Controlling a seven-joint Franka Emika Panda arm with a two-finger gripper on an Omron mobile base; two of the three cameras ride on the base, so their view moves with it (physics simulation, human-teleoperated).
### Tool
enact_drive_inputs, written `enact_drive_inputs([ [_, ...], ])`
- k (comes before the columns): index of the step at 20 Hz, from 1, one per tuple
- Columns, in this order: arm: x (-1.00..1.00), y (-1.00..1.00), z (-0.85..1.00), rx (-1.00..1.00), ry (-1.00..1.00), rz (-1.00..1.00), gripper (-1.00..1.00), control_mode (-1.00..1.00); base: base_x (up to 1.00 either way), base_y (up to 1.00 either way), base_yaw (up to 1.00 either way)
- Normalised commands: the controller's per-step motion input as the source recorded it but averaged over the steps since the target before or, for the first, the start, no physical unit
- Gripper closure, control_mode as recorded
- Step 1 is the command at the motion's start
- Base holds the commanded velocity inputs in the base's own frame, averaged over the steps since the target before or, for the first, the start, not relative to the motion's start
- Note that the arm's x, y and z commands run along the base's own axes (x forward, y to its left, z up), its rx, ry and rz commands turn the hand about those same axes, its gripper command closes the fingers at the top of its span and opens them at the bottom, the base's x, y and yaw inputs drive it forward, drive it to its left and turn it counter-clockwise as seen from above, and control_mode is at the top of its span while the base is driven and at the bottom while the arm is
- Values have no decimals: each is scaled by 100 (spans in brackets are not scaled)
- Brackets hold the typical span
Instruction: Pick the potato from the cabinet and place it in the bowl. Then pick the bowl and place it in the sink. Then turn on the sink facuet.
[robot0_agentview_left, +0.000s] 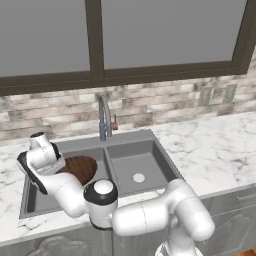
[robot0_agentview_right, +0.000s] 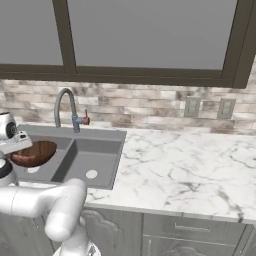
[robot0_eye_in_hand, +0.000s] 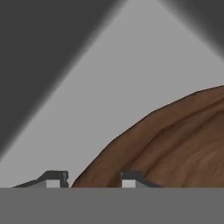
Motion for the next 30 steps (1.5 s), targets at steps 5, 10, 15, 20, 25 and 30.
enact_drive_inputs([
  [5,-25,2,24,1,-9,0,-100,-100,0,0,0],
  [10,-18,0,60,0,-15,-3,-100,-100,0,0,0],
  [15,-42,1,88,0,-18,-3,-100,-100,0,0,0],
  [20,-78,0,99,1,-9,-1,-100,-100,0,0,0],
  [25,-78,-33,99,9,-11,0,-100,-100,0,0,0],
  [30,-84,-67,100,13,-15,0,-100,-100,0,0,0],
])
